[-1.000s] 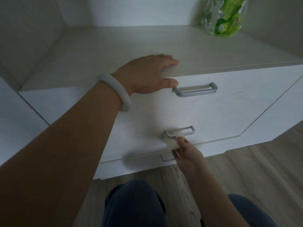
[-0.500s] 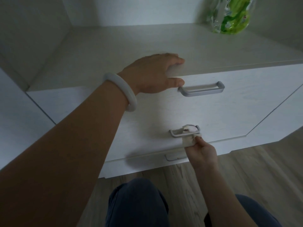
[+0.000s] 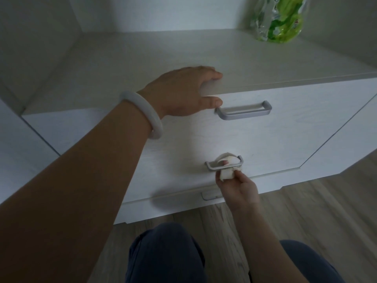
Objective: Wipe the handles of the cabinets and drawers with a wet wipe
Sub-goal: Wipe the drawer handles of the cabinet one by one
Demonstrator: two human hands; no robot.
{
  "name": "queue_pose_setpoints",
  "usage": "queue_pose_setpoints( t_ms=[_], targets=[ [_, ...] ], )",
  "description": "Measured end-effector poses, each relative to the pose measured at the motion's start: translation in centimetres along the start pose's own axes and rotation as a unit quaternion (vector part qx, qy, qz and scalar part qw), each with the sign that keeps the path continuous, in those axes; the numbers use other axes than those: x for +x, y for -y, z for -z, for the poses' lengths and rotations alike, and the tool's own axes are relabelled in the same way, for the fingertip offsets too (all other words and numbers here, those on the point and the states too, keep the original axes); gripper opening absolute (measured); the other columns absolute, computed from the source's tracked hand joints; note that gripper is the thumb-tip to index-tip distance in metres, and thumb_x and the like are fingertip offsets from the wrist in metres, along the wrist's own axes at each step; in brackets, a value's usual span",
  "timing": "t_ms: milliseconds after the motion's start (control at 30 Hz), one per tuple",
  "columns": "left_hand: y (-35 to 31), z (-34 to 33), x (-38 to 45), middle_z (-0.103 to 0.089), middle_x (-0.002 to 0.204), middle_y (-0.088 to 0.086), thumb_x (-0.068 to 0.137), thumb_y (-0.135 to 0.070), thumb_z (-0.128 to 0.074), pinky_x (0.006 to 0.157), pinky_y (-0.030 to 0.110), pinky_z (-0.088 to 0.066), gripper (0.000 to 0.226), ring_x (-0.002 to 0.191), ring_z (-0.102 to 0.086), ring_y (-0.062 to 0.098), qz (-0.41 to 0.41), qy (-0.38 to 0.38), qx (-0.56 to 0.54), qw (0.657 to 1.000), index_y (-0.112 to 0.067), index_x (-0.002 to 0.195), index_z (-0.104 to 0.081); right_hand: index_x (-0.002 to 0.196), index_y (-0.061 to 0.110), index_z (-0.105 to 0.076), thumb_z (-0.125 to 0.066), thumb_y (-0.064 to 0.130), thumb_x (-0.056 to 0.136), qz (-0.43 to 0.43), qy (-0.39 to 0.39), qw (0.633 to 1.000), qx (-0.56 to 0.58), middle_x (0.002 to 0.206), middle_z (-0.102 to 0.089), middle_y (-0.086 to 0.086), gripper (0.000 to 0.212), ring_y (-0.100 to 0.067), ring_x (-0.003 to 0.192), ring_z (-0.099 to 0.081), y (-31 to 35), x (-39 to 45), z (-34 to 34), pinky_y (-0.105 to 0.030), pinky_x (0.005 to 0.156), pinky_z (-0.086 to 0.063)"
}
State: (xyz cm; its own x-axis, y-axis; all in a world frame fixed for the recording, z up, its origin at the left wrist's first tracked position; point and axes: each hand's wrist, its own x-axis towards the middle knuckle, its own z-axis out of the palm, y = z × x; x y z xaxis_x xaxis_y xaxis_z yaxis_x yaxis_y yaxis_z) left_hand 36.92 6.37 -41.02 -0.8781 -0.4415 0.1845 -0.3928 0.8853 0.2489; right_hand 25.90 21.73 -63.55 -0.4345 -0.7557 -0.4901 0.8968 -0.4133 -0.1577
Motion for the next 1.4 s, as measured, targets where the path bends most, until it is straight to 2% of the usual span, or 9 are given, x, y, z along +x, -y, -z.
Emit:
queue_pose_setpoints(
  t_ms=[100,267,433,733,867,967,1100,1267,1400],
  targets=[
    [0.1,0.0,0.0,-0.024,0.157,-0.011,0.087,-0.055,-0.056,0.117,0.030,-0.020,0.068,0.144,-0.024,0.010,0.001,0.002,0.003,1.000,-0.034,0.147,-0.032,0.126,0.006,-0.058,-0.045,0.006,0.085,0.007,0.033,0.996,-0.085,0.119,-0.065,-0.016,0.043,-0.025,0.105,-0.060,-2.9,-0.7,0.1,-0.033,0.097,-0.042],
    [0.2,-0.1,0.1,-0.026,0.157,-0.010,0.087,-0.055,-0.056,0.118,0.031,-0.020,0.068,0.144,-0.025,0.010,-0.002,0.001,0.005,1.000,-0.034,0.147,-0.033,0.117,0.007,-0.062,-0.032,0.000,0.100,0.058,-0.007,0.993,-0.101,0.131,-0.059,-0.017,0.035,-0.027,0.123,-0.055,-0.8,0.3,0.9,-0.038,0.113,-0.036],
    [0.2,-0.1,0.1,-0.026,0.157,-0.011,0.087,-0.056,-0.056,0.117,0.031,-0.021,0.068,0.143,-0.026,0.010,-0.001,-0.007,0.005,1.000,-0.034,0.146,-0.033,0.119,0.011,-0.061,-0.035,0.004,0.100,0.040,0.023,0.990,-0.136,0.120,-0.065,-0.012,0.033,-0.023,0.109,-0.059,-3.9,-0.5,0.7,-0.034,0.099,-0.045],
    [0.1,-0.1,0.1,-0.025,0.157,-0.012,0.087,-0.056,-0.056,0.117,0.030,-0.020,0.068,0.143,-0.025,0.009,0.001,-0.005,0.002,1.000,-0.035,0.147,-0.033,0.118,0.011,-0.064,-0.035,0.003,0.099,0.038,0.044,0.987,-0.147,0.122,-0.066,-0.009,0.035,-0.019,0.110,-0.062,-3.7,-0.5,0.8,-0.030,0.094,-0.049],
    [0.1,0.1,-0.1,-0.024,0.157,-0.012,0.088,-0.056,-0.056,0.117,0.029,-0.019,0.068,0.144,-0.024,0.009,0.000,0.006,0.002,1.000,-0.034,0.147,-0.032,0.122,0.003,-0.058,-0.052,0.002,0.079,0.027,0.057,0.993,-0.104,0.123,-0.065,-0.017,0.043,-0.025,0.113,-0.063,-1.6,-1.1,0.7,-0.036,0.100,-0.048],
    [0.1,0.1,-0.1,-0.025,0.157,-0.012,0.087,-0.056,-0.056,0.117,0.031,-0.021,0.067,0.143,-0.025,0.010,0.001,0.002,0.004,1.000,-0.034,0.147,-0.033,0.114,0.004,-0.060,-0.044,-0.005,0.090,0.025,0.051,0.997,-0.046,0.111,-0.070,-0.015,0.030,-0.024,0.110,-0.063,-0.8,-1.5,0.4,-0.035,0.103,-0.046],
    [0.0,0.1,0.1,-0.025,0.157,-0.011,0.087,-0.055,-0.056,0.117,0.030,-0.020,0.068,0.143,-0.025,0.010,0.002,0.001,0.004,1.000,-0.034,0.147,-0.033,0.113,0.006,-0.060,-0.040,-0.002,0.096,0.031,0.035,0.995,-0.087,0.107,-0.072,-0.013,0.028,-0.021,0.099,-0.067,-3.5,-1.6,-0.1,-0.031,0.090,-0.055],
    [0.0,0.2,-0.1,-0.023,0.158,-0.010,0.088,-0.054,-0.055,0.117,0.027,-0.017,0.067,0.144,-0.022,0.009,0.001,0.008,0.005,1.000,-0.033,0.148,-0.031,0.115,-0.001,-0.059,-0.048,0.003,0.089,0.044,0.050,0.991,-0.119,0.110,-0.070,-0.017,0.029,-0.026,0.101,-0.069,-1.5,-1.7,-0.4,-0.042,0.093,-0.052],
    [-0.1,0.1,0.0,-0.025,0.158,-0.009,0.088,-0.054,-0.056,0.117,0.027,-0.018,0.067,0.144,-0.022,0.009,-0.004,0.003,0.006,1.000,-0.033,0.147,-0.032,0.108,0.004,-0.061,-0.041,0.001,0.097,0.082,0.032,0.986,-0.138,0.100,-0.073,-0.009,0.023,-0.015,0.090,-0.071,-1.1,-1.2,-0.2,-0.026,0.089,-0.055]
  ],
)
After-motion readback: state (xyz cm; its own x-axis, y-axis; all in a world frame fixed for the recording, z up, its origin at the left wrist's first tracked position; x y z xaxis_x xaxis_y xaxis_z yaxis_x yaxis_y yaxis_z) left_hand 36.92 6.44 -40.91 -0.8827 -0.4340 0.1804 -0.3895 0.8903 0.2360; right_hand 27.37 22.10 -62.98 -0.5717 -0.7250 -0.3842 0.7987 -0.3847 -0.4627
